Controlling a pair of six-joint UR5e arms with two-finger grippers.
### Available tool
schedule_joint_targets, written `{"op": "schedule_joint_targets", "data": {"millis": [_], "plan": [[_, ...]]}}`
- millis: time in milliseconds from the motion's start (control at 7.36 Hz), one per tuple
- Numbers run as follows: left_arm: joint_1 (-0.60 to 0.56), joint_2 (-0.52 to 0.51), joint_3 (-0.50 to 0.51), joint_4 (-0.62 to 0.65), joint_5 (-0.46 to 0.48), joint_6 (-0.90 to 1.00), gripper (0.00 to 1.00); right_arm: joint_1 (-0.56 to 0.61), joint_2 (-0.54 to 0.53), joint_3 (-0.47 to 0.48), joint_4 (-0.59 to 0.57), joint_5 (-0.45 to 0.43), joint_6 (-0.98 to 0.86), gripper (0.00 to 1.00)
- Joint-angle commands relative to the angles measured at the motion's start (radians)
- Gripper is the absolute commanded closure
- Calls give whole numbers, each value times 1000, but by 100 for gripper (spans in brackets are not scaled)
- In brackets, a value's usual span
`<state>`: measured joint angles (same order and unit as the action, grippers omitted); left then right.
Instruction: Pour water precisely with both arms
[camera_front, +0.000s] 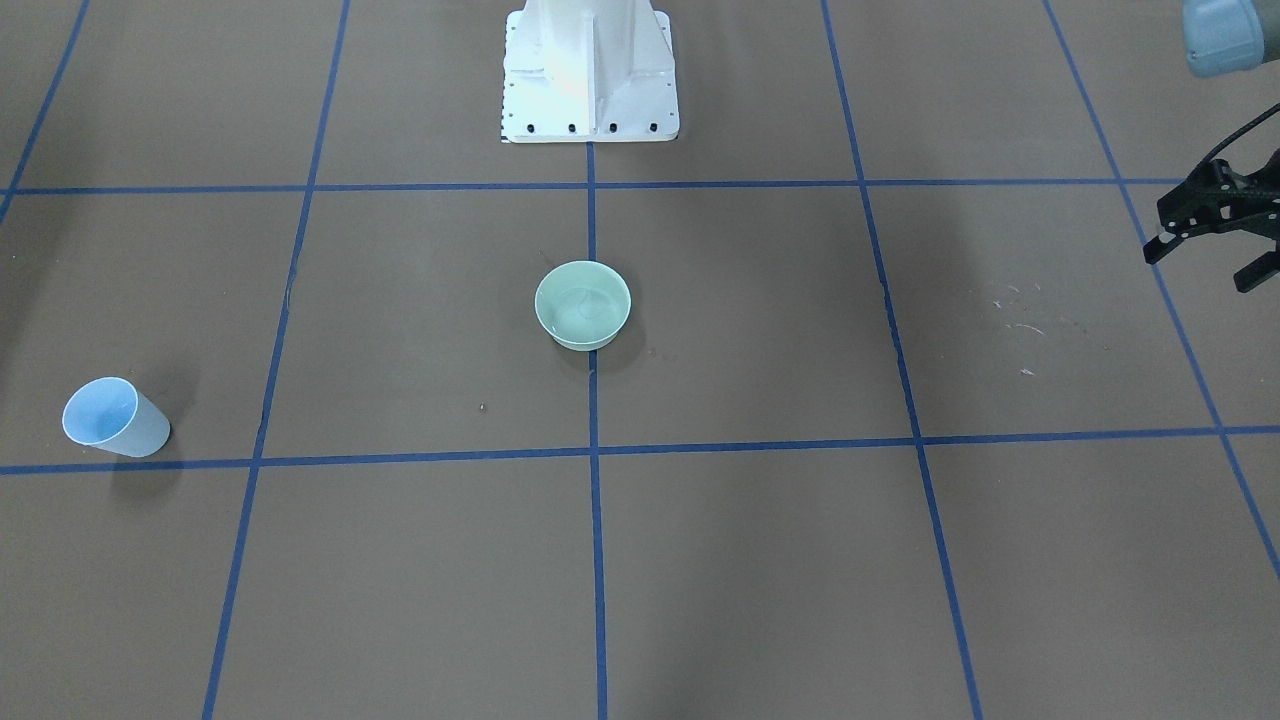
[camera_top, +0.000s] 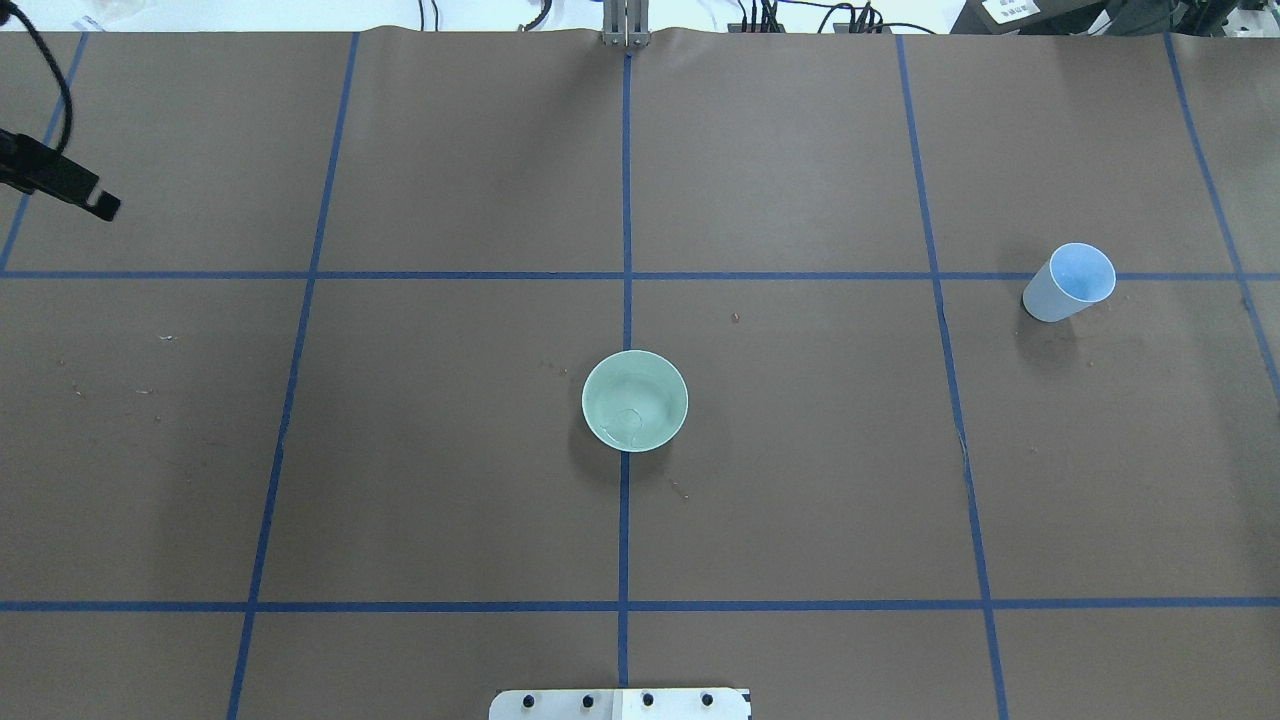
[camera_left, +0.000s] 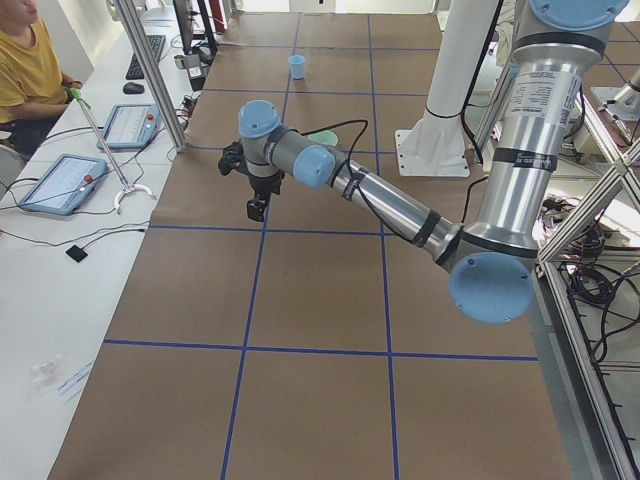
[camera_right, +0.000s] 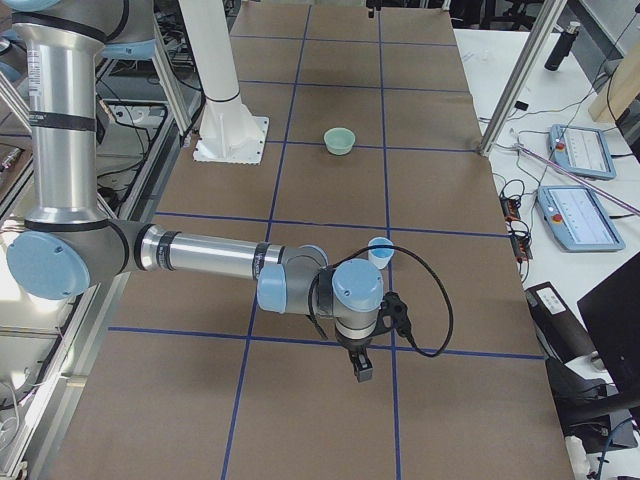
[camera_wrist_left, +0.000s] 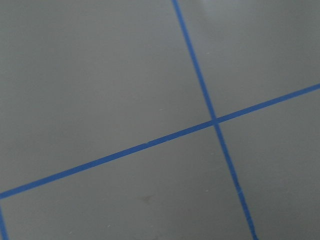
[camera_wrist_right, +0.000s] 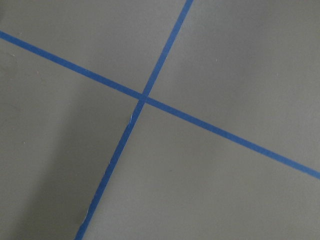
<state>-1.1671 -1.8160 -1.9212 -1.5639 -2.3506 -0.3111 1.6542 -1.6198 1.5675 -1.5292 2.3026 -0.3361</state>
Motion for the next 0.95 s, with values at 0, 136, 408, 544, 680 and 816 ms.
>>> {"op": "schedule_joint_targets", "data": {"millis": [0,136,408,544,680,816], "plan": [[211,-107,24,-57,117,-208,0,-1,6,9,-5,3,72,1],[274,-132,13,-58,193,-411,0,-1,5,22,-5,3,113,1],[473,-227,42,-48,371,-616,0,-17,5,25,0,-3,163,1],[518,-290,88,-48,376,-681,0,-19,5,25,1,0,155,0],[590,-336,129,-47,425,-751,0,-19,5,26,3,1,152,0],[642,-392,196,-50,485,-801,0,-19,5,25,3,1,152,0]]}}
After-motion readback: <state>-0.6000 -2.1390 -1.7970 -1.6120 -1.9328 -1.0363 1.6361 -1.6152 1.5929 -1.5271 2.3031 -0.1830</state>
